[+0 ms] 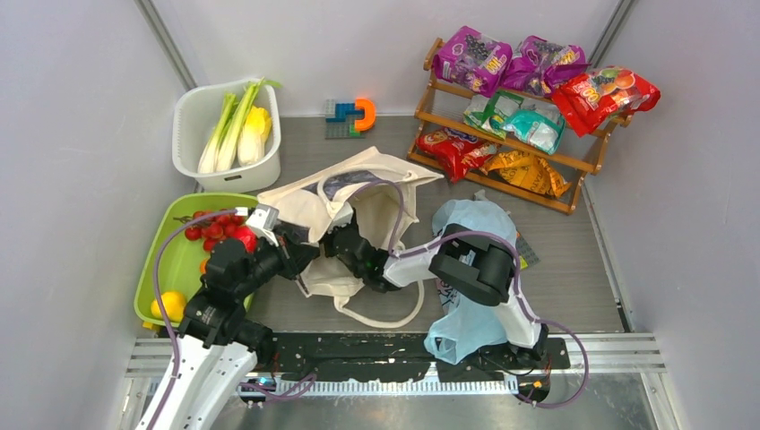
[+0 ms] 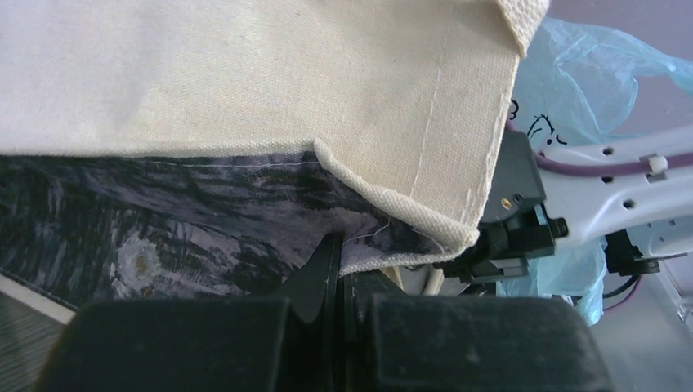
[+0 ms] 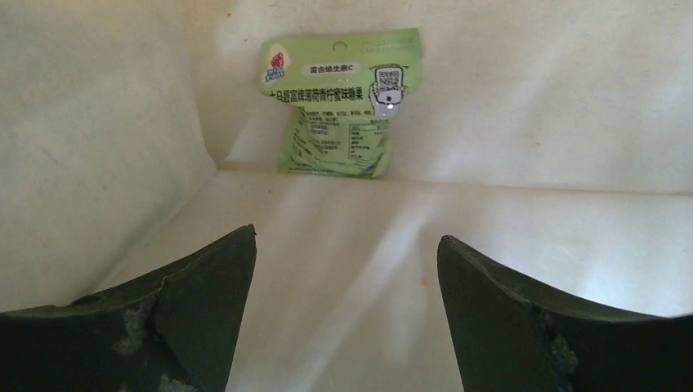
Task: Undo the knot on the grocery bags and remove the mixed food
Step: Pick up the fake candies from the takeout bag.
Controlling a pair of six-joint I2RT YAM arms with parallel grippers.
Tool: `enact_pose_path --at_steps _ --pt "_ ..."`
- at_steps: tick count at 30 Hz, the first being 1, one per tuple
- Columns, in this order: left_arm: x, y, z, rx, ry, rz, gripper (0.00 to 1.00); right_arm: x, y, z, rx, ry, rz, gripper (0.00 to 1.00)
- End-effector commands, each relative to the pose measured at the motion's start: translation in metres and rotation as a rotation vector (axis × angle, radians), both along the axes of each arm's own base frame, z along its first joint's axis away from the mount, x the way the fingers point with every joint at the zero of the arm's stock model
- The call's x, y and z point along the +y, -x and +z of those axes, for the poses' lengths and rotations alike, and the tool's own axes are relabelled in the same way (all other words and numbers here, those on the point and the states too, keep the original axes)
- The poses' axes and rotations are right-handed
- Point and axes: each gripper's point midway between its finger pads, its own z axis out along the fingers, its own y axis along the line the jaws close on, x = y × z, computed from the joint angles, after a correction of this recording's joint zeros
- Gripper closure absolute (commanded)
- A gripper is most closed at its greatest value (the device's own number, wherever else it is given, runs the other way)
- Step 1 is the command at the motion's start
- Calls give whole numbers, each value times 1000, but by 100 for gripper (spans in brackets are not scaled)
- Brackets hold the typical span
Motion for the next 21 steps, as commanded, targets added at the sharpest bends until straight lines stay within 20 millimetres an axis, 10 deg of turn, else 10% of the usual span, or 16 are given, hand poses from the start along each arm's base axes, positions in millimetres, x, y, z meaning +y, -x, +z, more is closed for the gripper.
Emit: enact_pose_path --at_steps 1,21 --pt "-23 21 17 -33 55 -182 100 37 -1 20 -4 -61 212 10" --pt "-38 34 38 -57 143 -294 100 115 54 -37 306 79 721 6"
